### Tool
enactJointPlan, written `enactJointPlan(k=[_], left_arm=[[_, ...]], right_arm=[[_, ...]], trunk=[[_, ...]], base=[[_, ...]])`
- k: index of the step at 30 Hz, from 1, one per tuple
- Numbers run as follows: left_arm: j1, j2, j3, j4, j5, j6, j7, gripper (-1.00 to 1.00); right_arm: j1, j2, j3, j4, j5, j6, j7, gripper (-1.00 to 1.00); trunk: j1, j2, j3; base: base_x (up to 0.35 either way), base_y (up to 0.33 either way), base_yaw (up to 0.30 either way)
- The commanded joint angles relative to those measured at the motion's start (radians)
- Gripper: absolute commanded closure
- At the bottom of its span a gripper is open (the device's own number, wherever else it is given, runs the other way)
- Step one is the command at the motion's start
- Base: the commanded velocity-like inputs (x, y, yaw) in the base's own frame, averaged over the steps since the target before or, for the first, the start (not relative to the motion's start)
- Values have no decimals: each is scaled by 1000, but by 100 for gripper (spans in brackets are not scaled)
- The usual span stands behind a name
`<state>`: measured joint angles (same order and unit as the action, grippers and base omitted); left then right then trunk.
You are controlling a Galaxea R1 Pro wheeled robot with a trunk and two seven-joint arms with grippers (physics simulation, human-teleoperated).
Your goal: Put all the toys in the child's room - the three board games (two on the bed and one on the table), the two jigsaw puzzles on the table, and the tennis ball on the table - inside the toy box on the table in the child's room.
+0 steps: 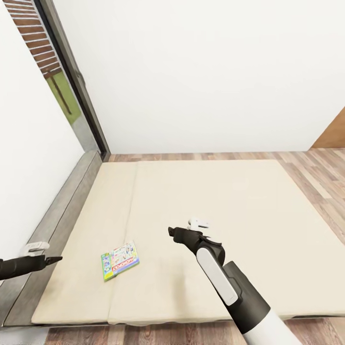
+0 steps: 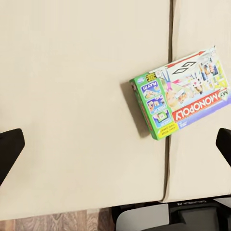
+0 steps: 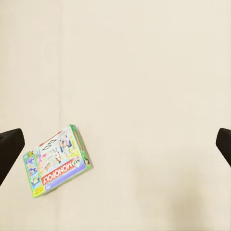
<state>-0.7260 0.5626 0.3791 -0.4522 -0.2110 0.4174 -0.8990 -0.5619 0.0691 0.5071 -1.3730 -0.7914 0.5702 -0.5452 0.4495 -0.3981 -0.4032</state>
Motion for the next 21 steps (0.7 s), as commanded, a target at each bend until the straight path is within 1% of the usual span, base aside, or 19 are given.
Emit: enactJointPlan(k=[1,5,9,21], left_arm=[[-1,-1,9,-1,-8,8,-8,-100],[-1,0,13,-2,-7,7,-11,-100],[-1,-1,21,-2,-6,6,-12,-100],[-1,-1,24,-2,-5,5,-12,-100]], right_arm=[[-1,0,1,-1,-9,1,-10,-100],[-1,0,10,-1,-9,-1,-10,-100],[-1,0,29,-3,-8,-3,-10,-100],[-1,0,37,-1,-9,-5,-10,-100]], trunk=[[0,-2,-3],[0,-2,-10],[0,-2,-16],[0,-2,-36]], base=[[0,0,0],[0,0,0],[0,0,0],[0,0,0]])
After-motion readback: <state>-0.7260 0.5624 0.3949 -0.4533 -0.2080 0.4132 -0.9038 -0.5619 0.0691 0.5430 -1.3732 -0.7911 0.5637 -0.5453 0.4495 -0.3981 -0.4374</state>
